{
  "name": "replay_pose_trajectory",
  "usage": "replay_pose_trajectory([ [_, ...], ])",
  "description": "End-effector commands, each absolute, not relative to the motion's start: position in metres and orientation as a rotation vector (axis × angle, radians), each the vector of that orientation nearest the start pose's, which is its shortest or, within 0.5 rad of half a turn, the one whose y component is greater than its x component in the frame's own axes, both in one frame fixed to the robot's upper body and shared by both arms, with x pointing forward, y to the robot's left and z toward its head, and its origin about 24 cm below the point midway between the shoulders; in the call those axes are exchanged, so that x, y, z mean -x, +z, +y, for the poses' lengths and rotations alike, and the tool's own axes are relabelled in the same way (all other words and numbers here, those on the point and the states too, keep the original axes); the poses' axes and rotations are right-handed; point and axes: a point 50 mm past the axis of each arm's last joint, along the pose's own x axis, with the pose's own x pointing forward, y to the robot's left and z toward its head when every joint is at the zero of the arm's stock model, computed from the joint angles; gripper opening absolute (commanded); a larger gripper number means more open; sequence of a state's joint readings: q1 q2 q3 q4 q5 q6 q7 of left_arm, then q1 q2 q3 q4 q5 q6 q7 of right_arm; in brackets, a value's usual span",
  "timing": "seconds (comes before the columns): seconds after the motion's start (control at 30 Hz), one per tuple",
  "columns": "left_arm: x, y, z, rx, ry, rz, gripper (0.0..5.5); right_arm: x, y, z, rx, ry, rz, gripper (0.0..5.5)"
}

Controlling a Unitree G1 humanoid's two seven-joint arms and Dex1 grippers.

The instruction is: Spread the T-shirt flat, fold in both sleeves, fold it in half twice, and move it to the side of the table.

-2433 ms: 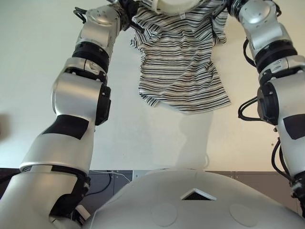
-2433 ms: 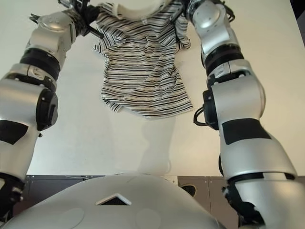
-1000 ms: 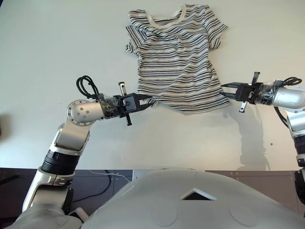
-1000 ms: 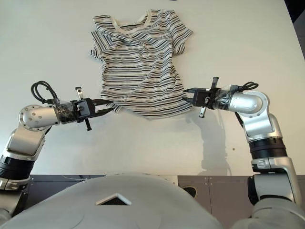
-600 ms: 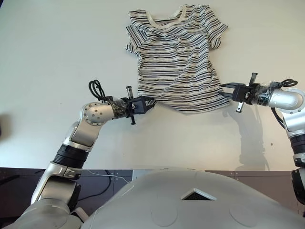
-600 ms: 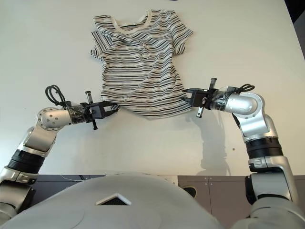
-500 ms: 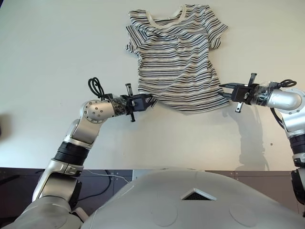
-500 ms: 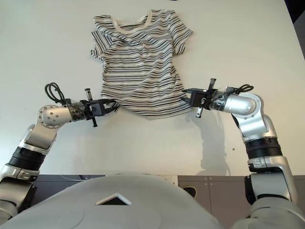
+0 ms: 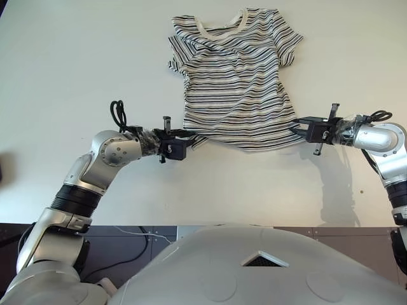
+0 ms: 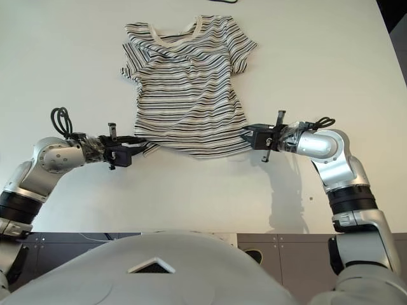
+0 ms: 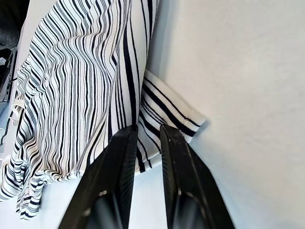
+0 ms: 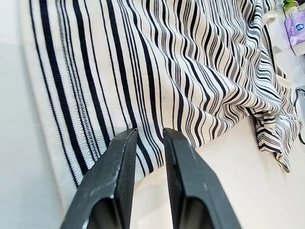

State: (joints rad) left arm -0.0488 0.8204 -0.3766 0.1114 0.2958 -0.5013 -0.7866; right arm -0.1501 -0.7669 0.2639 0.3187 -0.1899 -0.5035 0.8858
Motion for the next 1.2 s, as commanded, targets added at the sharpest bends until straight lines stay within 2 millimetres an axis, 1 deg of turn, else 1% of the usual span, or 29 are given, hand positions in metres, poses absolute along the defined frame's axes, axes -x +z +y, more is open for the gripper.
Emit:
replay_pose_trajectory([
  [0.03,-0.178,0.018,0.221,-1.117,-1.493,0.325,0.86,-0.228,0.031,-0.233,1.020,1.254,0.303,0.99],
  [0.13,-0.169,0.025,0.223,-1.083,-1.549,0.335,0.86,-0.220,0.033,-0.236,1.008,1.289,0.332,0.99],
  [0.23,-0.155,0.036,0.225,-0.996,-1.585,0.374,0.86,-0.206,0.035,-0.240,1.007,1.349,0.380,0.99],
  [0.3,-0.149,0.048,0.228,-0.966,-1.601,0.376,0.86,-0.187,0.038,-0.244,0.990,1.409,0.433,0.99],
  [0.37,-0.148,0.058,0.228,-0.950,-1.603,0.360,0.86,-0.169,0.044,-0.247,0.960,1.452,0.489,0.99],
  [0.47,-0.145,0.066,0.230,-0.948,-1.587,0.340,0.86,-0.143,0.054,-0.253,0.916,1.508,0.577,0.99],
  [0.57,-0.135,0.067,0.232,-0.933,-1.584,0.347,0.86,-0.122,0.067,-0.249,0.861,1.571,0.639,0.99],
  [0.6,-0.131,0.068,0.231,-0.917,-1.584,0.347,0.86,-0.119,0.072,-0.246,0.850,1.585,0.645,0.99],
  [0.67,-0.129,0.071,0.227,-0.866,-1.559,0.340,0.86,-0.117,0.080,-0.241,0.833,1.592,0.644,0.99],
  [0.7,-0.132,0.075,0.224,-0.824,-1.528,0.326,0.86,-0.121,0.085,-0.239,0.834,1.581,0.626,0.99],
  [0.77,-0.153,0.090,0.212,-0.713,-1.405,0.249,0.86,-0.141,0.097,-0.237,0.854,1.515,0.557,0.99],
  [0.8,-0.176,0.100,0.205,-0.663,-1.277,0.171,0.86,-0.160,0.104,-0.237,0.863,1.447,0.494,0.99],
  [0.83,-0.193,0.107,0.200,-0.629,-1.183,0.120,0.86,-0.174,0.109,-0.236,0.864,1.396,0.445,0.99],
  [0.9,-0.232,0.111,0.196,-0.609,-1.000,0.061,0.86,-0.217,0.116,-0.232,0.858,1.233,0.306,0.99],
  [0.93,-0.250,0.107,0.194,-0.629,-0.913,0.053,0.86,-0.238,0.117,-0.231,0.857,1.149,0.252,0.99],
  [0.97,-0.264,0.100,0.191,-0.651,-0.864,0.065,0.86,-0.260,0.115,-0.228,0.867,1.062,0.206,0.99],
  [1.03,-0.286,0.080,0.188,-0.716,-0.796,0.114,0.86,-0.288,0.105,-0.225,0.898,0.952,0.178,0.99],
  [1.13,-0.310,0.049,0.182,-0.839,-0.767,0.185,0.86,-0.315,0.078,-0.224,0.973,0.859,0.211,0.99],
  [1.2,-0.319,0.031,0.176,-0.919,-0.798,0.237,0.86,-0.331,0.066,-0.224,1.045,0.794,0.229,0.99],
])
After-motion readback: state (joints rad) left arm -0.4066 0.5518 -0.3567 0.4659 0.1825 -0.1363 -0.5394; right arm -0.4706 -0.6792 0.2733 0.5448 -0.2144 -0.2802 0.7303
